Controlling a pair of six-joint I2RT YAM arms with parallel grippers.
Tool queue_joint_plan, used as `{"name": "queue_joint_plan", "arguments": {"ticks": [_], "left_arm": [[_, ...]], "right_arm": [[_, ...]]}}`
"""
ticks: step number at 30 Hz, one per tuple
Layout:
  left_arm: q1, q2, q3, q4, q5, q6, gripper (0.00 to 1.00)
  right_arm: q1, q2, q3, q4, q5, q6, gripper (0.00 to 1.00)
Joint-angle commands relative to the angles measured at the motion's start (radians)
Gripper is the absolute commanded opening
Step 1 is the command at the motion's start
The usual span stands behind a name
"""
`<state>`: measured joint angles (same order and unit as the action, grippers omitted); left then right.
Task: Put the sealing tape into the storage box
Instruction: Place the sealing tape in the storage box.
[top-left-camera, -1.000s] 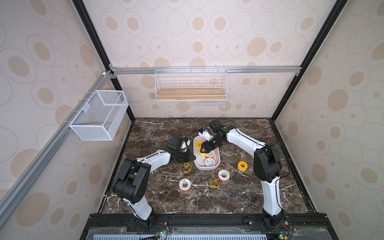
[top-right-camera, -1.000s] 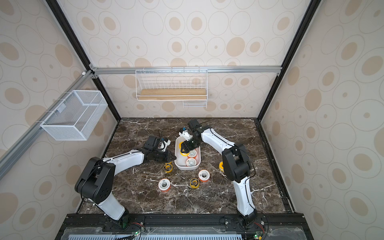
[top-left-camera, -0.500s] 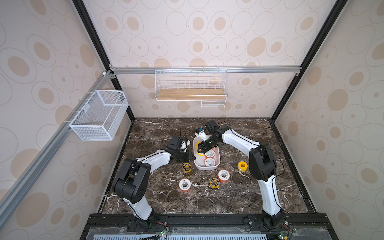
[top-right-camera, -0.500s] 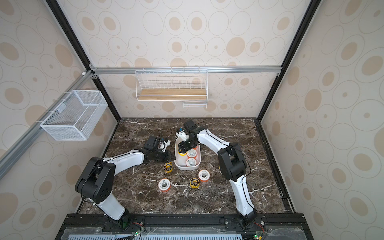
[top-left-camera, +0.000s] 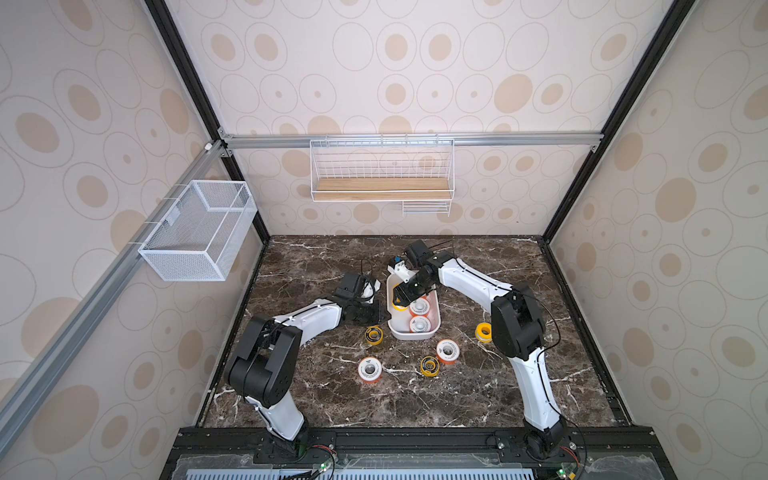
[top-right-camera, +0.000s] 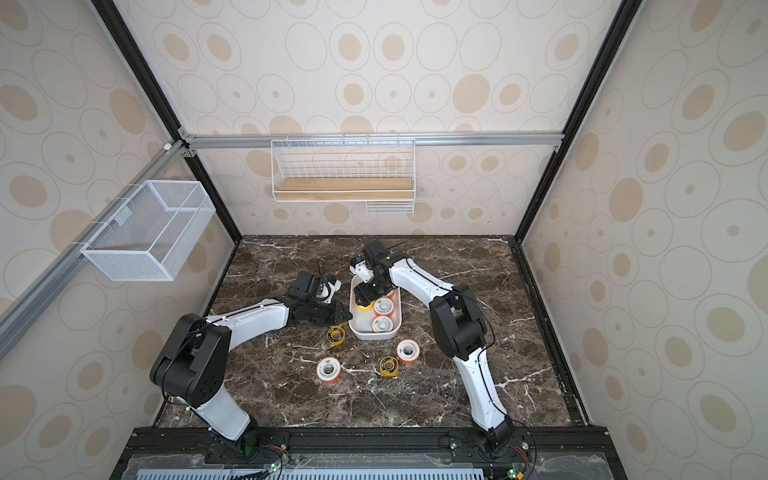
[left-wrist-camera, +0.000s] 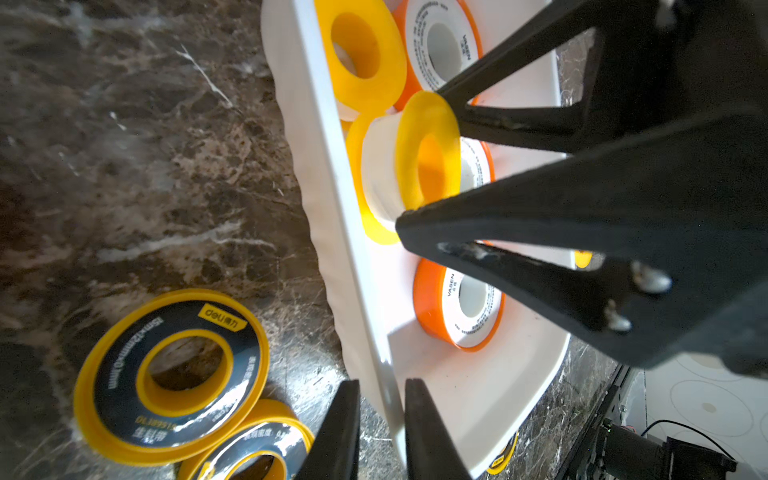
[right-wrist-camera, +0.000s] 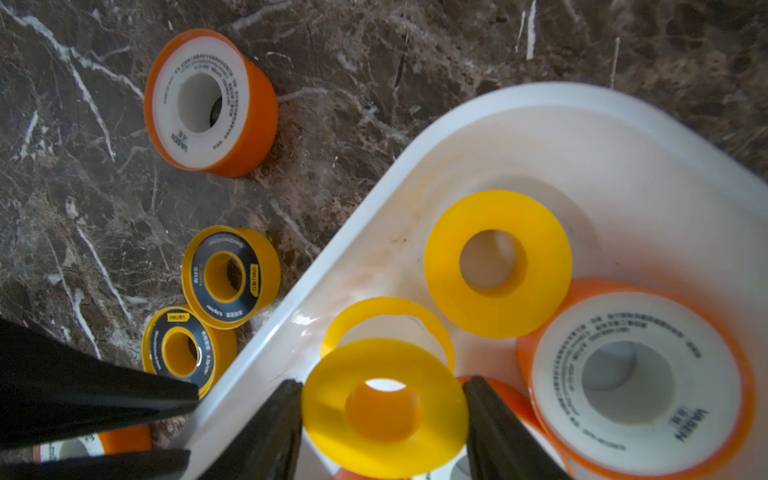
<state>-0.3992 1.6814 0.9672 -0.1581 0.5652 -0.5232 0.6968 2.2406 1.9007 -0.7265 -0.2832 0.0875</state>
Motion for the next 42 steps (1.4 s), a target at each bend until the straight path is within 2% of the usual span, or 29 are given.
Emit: {"name": "queue_joint_plan", "arguments": {"ticks": [1,8,12,22,31,37,42], "left_arm": [[-0.003,0.018,0.027,-0.032,-0.018,0.026,0.24],[-0.004,0.021,0.029,-0.032,-0.021,0.024,0.27],[-0.003,0.018,0.028,-0.032,-0.022,0.022,0.31],[-0.003,-0.029,0.044,-0.078,-0.069,0.034,0.4],[-0.006,-0.181,0.038,-0.213,-0.214,0.077,0.48],[-0.022,-0.285,0.025,-0.292,-0.278,0.095,0.53],[-0.037,-0.329,0.012,-0.314,-0.285,0.101,0.53]], "right_arm": [[0.012,0.016,0.019,-0.034,0.015,-0.009,0.64],[0.018,0.017,0.016,-0.044,0.03,-0.017,0.68],[0.018,0.014,0.014,-0.043,0.034,-0.018,0.74],[0.018,-0.066,-0.023,-0.004,-0.008,-0.013,0.75],[-0.017,-0.266,-0.182,0.093,-0.03,0.02,0.75],[-0.087,-0.395,-0.329,0.141,-0.067,0.04,0.74],[-0.173,-0.487,-0.466,0.159,-0.088,0.052,0.74]]}}
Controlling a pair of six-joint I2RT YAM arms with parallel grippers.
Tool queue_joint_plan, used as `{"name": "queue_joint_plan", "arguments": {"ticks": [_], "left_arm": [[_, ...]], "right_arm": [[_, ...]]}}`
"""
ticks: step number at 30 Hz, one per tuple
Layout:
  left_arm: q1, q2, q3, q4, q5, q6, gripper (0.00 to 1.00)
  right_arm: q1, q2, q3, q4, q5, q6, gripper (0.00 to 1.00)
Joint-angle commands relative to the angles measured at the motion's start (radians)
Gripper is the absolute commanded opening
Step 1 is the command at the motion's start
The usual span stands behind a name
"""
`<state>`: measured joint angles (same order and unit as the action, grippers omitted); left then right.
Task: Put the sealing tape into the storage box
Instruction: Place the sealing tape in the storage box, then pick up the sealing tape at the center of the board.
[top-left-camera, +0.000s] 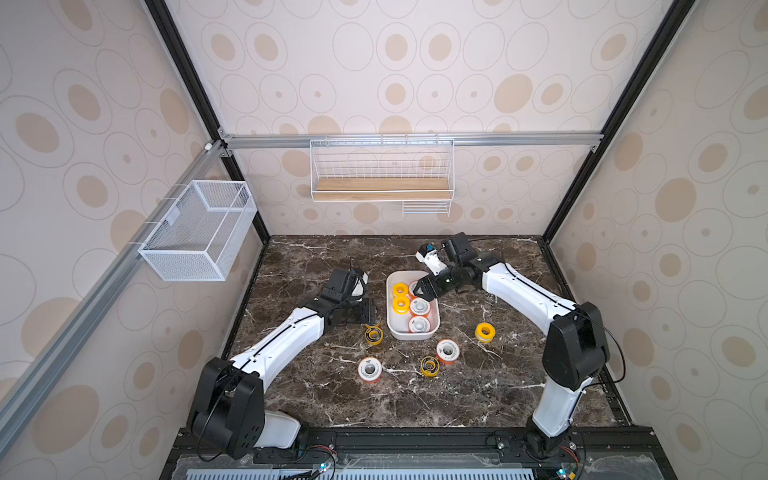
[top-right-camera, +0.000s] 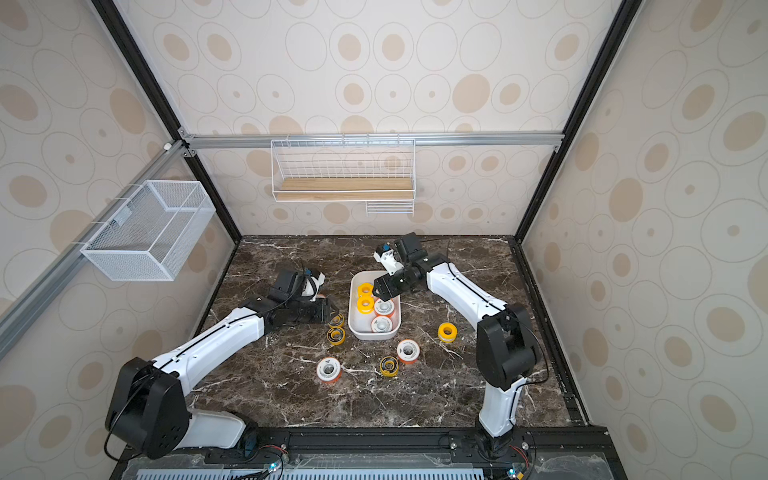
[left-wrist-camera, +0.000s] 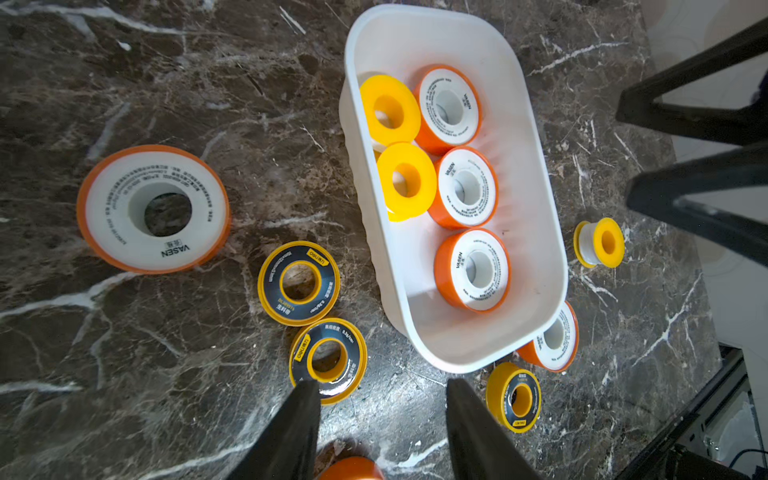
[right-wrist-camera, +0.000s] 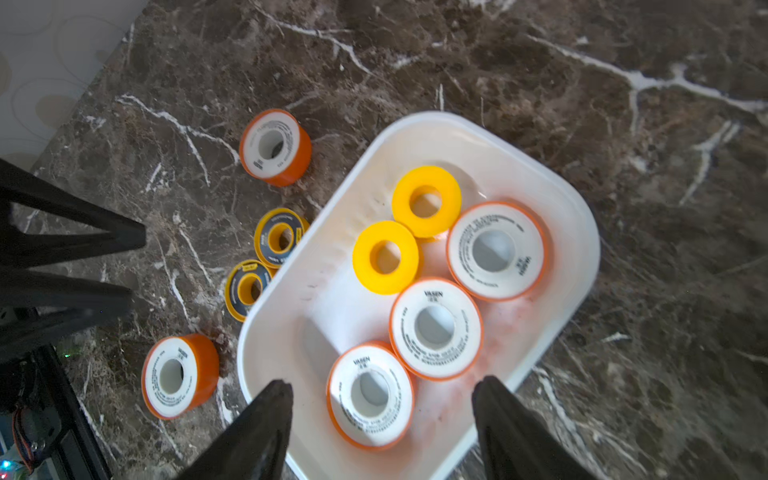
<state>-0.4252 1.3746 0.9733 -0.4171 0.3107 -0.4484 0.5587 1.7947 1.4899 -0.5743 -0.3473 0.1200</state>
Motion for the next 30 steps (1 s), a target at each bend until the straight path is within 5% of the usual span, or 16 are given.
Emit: {"name": "queue_joint_plan", "arguments": {"ticks": [1,12,20,30], "left_arm": [[-0.013,-0.027,0.005,-0.06,-0.032,0.029,0.53],[-0.02,-0.077,0.005,-0.127,-0.133,0.053,0.54],[-0.018,-0.094,0.011,-0.139,-0.178,0.062,0.54],[-0.019,-0.095,0.009,-0.14,-0.19,0.064,0.54]], "right_arm": [[-0.053,-0.058,-0.082,0.01,-0.026,0.022,0.74],[-0.233,-0.202,-0.384,0.05,0.073,0.07,0.74],[-0.244,-0.227,-0.465,0.017,0.324,0.076,0.83],[-0.246,-0.212,-0.502,-0.009,0.365,0.07,0.89]]}}
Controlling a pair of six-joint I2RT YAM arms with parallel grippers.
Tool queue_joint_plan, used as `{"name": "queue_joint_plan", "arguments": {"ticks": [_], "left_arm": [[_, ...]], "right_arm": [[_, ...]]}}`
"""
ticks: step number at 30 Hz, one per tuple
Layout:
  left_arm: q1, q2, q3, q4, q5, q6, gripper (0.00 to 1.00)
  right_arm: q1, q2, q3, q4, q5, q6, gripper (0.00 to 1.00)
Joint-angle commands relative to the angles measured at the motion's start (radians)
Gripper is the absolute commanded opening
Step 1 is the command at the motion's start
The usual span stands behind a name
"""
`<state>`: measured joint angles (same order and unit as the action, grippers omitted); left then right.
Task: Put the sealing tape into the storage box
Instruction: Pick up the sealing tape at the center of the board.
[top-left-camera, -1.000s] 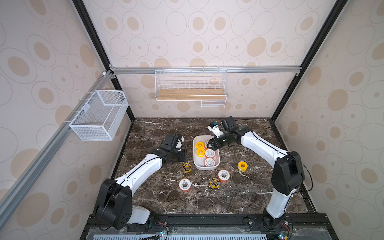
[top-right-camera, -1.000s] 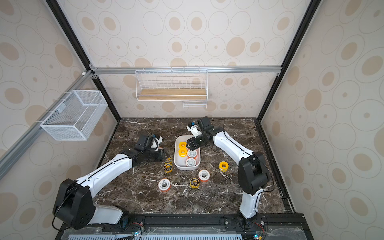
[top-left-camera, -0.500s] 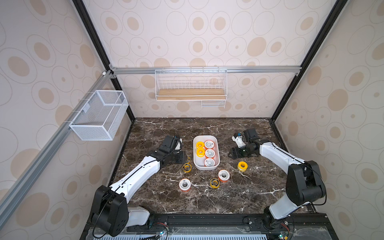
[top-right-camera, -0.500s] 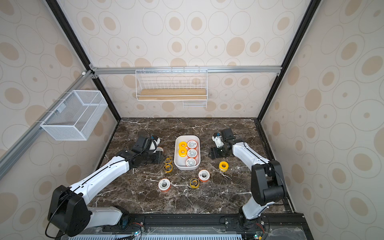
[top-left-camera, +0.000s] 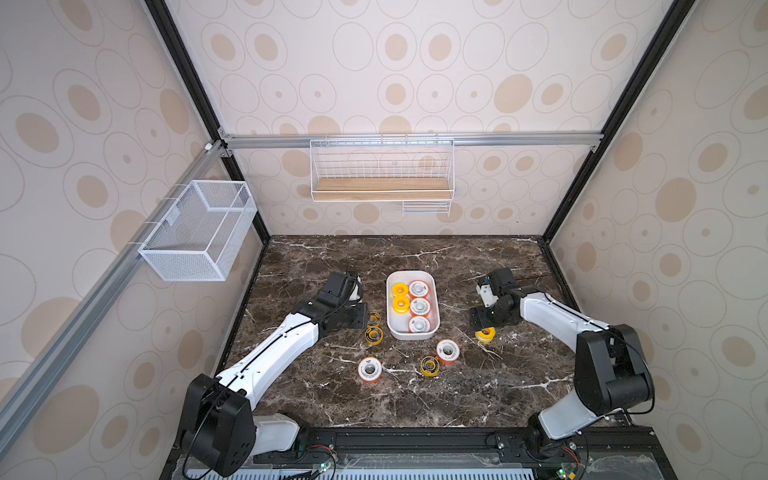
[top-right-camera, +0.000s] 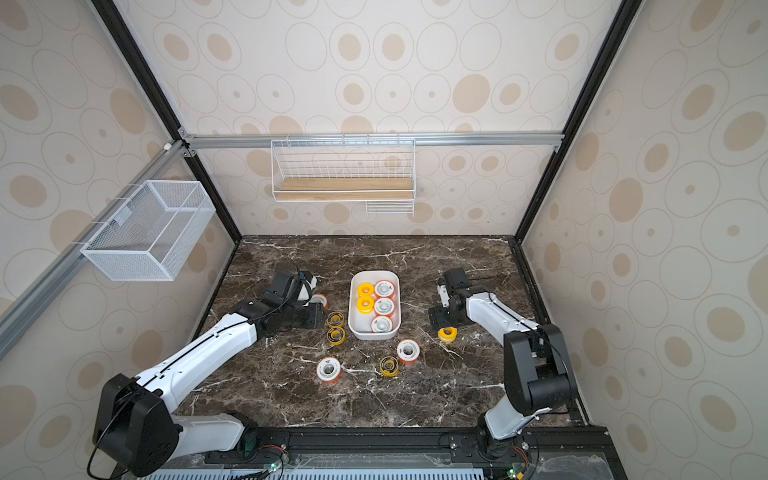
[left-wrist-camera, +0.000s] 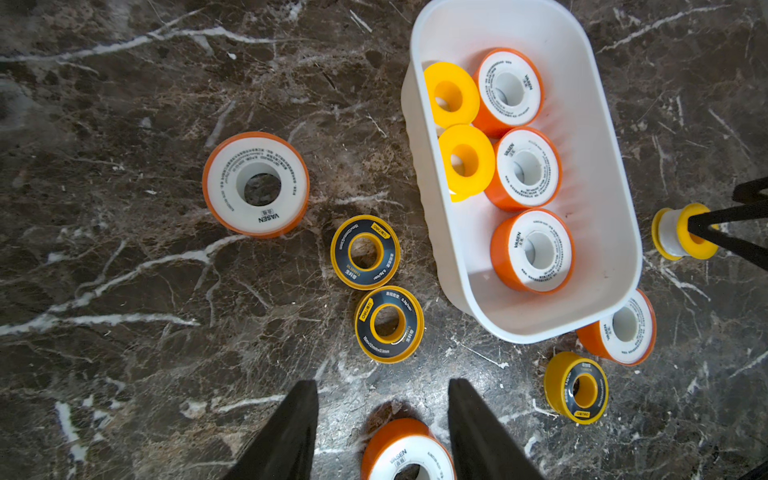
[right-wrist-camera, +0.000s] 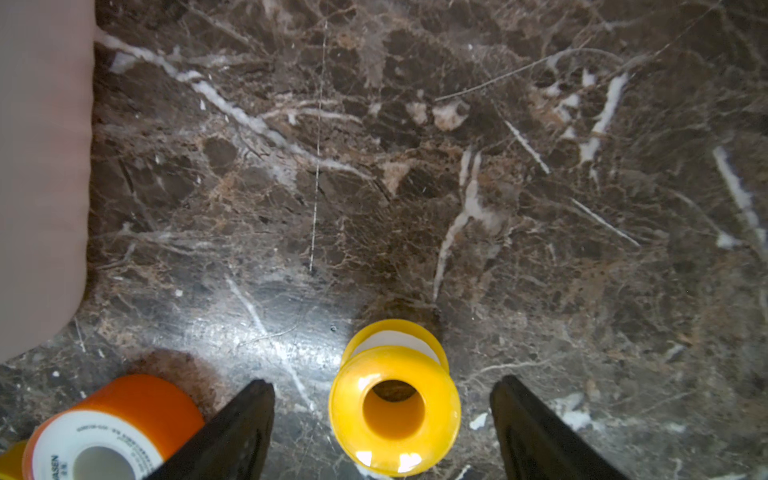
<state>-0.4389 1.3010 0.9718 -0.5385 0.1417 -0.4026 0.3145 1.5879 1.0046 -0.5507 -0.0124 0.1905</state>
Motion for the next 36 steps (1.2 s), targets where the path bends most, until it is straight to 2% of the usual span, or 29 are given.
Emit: {"name": "queue_joint_plan", "arguments": {"ticks": [1,14,36], "left_arm": [[-0.004,-0.022,0.011,-0.018,-0.022,0.018,0.54],[-0.005,-0.013,0.012,-0.015,-0.027,0.018,0.55],[-0.005,-0.007,0.008,-0.004,-0.003,0.011,0.55]], "right_arm": [[-0.002,0.001,-0.017,-0.037,0.026,-0.005,0.89],[-0.002,0.064,-0.013,-0.059,0.003,-0.014,0.85],[-0.002,0.074,-0.023,-0.043,0.015,0.006,0.66]]}}
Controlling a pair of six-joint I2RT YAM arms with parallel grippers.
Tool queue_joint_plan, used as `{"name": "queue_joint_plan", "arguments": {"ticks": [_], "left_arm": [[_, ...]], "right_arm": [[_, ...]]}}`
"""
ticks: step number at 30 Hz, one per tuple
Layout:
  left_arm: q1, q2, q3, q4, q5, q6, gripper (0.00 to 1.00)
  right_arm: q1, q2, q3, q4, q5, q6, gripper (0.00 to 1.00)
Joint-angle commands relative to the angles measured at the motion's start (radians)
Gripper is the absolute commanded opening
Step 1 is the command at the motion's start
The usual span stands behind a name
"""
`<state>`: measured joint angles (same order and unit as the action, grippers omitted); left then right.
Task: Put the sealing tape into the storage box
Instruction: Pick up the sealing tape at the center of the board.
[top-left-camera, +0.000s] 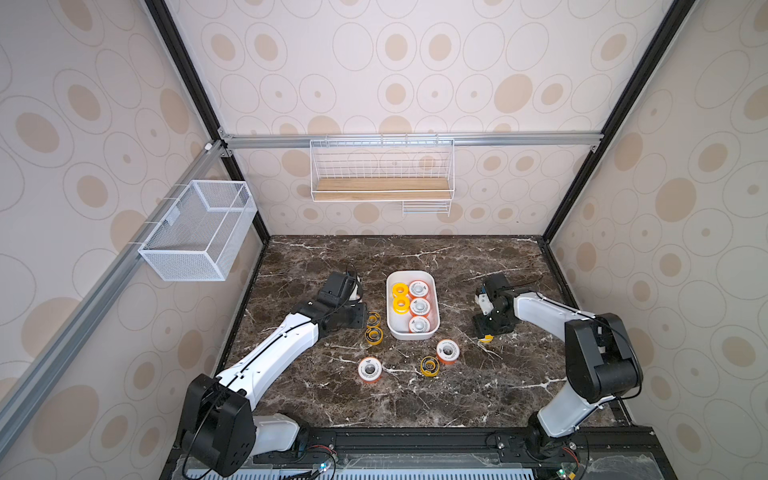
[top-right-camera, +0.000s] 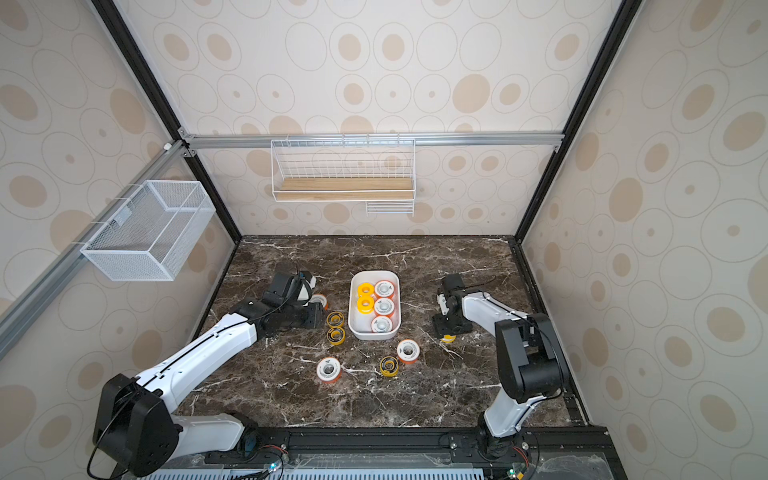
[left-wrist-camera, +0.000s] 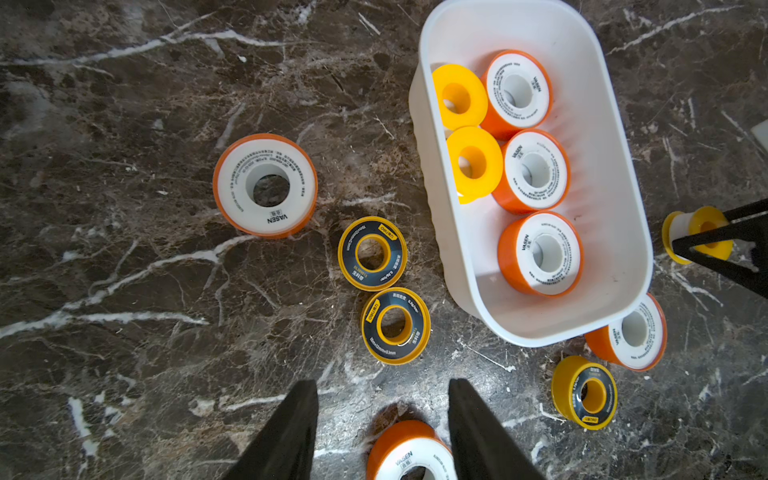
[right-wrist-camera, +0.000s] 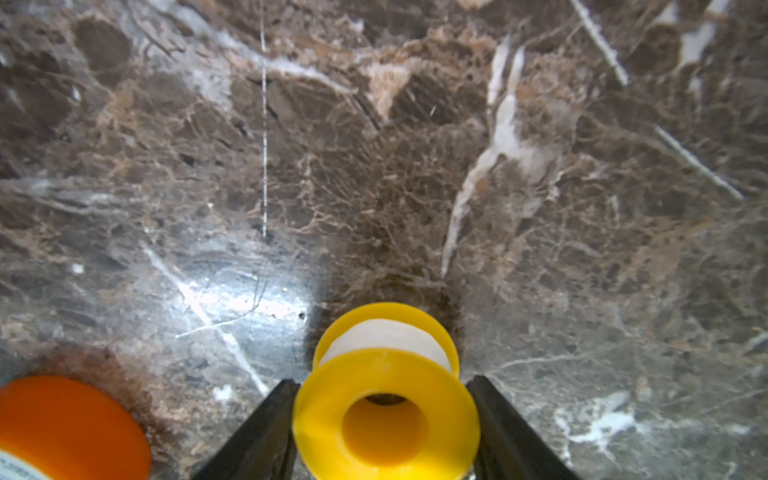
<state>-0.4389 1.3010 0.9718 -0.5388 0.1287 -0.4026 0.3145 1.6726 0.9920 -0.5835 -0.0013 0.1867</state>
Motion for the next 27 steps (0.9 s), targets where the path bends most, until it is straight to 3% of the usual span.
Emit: {"name": "queue_joint_plan", "arguments": {"ticks": [1,13,24,27], "left_arm": [[-0.005,-0.002,0.007,0.004,0.019,0.008,0.54],[0.006,0.182,0.021,0.195,0.219,-0.066,0.54],[0.014,0.349,0.081,0.276,0.344,-0.058,0.44],[0.015,0.371,0.087,0.303,0.386,-0.065,0.42]], "right_arm": [[-0.003,-0.019,-0.011,-0.012,0.002,0.01,0.65],[-0.002,-0.089,0.017,-0.013,-0.139,0.013,0.63],[0.013,-0.111,0.105,0.061,-0.448,0.017,0.62],[0.04,-0.097,0.15,0.06,-0.479,0.014,0.62]]}}
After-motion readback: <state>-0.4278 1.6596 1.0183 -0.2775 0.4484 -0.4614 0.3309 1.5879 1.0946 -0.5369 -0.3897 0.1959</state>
